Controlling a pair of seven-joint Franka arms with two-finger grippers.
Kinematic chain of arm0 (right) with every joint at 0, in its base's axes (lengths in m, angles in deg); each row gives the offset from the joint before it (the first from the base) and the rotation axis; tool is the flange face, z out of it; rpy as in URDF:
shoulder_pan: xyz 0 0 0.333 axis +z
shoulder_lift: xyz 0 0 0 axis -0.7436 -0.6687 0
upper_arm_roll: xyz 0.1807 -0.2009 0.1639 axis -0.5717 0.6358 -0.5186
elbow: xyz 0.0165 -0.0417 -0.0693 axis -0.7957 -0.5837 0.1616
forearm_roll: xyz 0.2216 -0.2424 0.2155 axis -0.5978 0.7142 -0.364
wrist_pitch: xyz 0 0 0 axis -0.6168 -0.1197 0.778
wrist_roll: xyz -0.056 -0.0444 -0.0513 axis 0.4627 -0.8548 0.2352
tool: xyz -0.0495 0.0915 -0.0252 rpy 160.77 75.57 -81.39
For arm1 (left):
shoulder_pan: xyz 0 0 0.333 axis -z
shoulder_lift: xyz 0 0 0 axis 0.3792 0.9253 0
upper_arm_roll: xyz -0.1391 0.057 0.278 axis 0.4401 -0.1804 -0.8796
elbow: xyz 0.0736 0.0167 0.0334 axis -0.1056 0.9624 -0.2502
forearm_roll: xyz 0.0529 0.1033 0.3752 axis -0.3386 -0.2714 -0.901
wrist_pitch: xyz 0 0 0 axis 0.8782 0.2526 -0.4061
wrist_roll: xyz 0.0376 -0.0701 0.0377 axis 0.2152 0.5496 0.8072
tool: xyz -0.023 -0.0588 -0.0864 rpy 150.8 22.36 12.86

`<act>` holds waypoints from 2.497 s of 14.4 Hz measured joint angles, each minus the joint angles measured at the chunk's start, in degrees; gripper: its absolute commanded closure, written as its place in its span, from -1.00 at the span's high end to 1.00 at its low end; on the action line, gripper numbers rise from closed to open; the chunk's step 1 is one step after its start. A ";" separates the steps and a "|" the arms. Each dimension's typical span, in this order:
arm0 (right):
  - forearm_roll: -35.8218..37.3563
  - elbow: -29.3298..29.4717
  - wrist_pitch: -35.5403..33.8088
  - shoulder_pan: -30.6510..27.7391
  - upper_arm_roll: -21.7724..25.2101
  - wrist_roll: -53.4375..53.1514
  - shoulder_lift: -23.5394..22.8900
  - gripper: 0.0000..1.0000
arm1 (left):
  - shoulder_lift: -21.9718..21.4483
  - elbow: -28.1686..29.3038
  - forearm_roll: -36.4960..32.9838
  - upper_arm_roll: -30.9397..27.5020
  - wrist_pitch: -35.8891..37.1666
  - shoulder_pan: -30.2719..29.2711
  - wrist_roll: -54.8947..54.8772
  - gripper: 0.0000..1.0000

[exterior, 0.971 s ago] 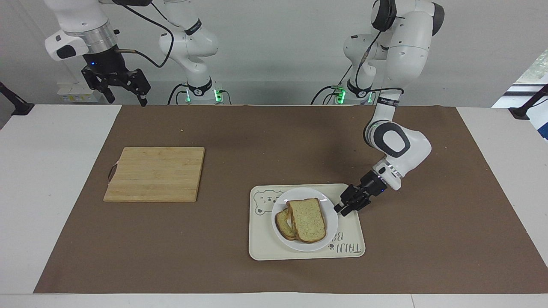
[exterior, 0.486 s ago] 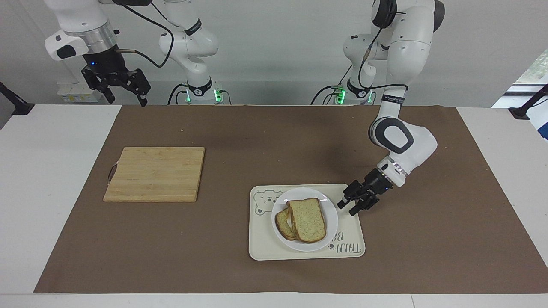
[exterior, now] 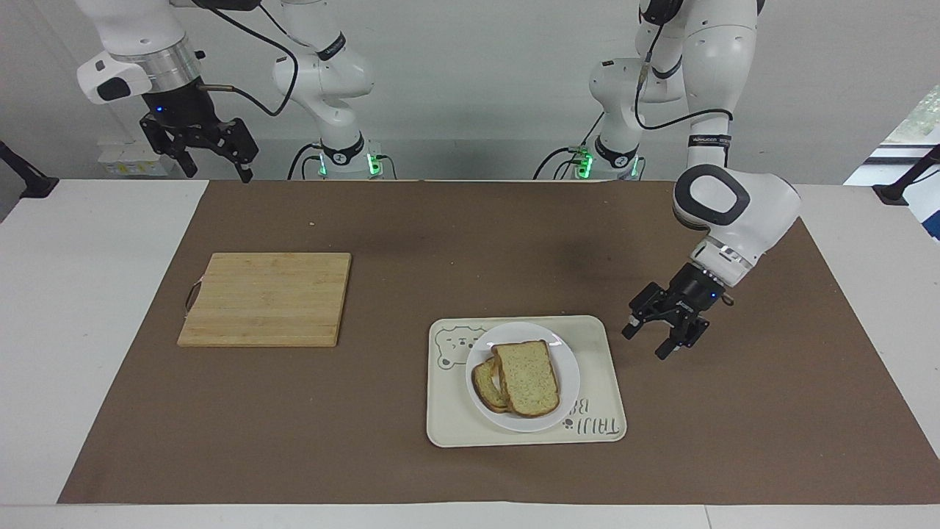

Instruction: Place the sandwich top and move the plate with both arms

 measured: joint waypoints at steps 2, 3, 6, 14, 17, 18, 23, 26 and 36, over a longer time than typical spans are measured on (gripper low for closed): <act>0.00 0.00 0.00 0.00 0.00 0.00 0.00 1.00 | -1.57 -1.91 -11.27 -1.22 4.16 -0.02 5.49 1.00; 0.00 0.00 0.00 0.00 0.00 0.00 0.00 1.00 | -2.15 -4.25 -18.12 -2.22 8.85 -0.05 8.93 1.00; 0.00 0.00 0.00 0.00 0.00 0.00 0.00 1.00 | -3.35 -16.19 -38.20 -4.18 27.35 -0.22 17.21 1.00; 0.00 0.00 0.00 0.00 0.00 0.00 0.00 1.00 | -13.06 -24.64 -51.94 -6.01 59.41 -0.25 21.75 1.00; 0.00 0.00 0.00 0.00 0.00 0.00 0.00 1.00 | -16.05 -24.61 -53.28 -6.10 65.24 -0.25 23.02 1.00; 0.00 0.00 0.00 0.00 0.00 0.00 0.00 1.00 | -15.97 -24.74 -53.32 -6.05 65.77 -0.24 23.15 1.00; 0.00 0.00 0.00 0.00 0.00 0.00 0.00 1.00 | -11.44 -32.39 -53.32 -5.62 69.95 -0.14 23.42 1.00; 0.00 0.00 0.00 0.00 0.00 0.00 0.00 1.00 | -10.44 -34.34 -53.32 -5.57 70.31 -0.12 24.27 1.00; 0.00 0.00 0.00 0.00 0.00 0.00 0.00 1.00 | -14.36 -27.89 -53.42 -5.36 67.89 -0.07 26.98 1.00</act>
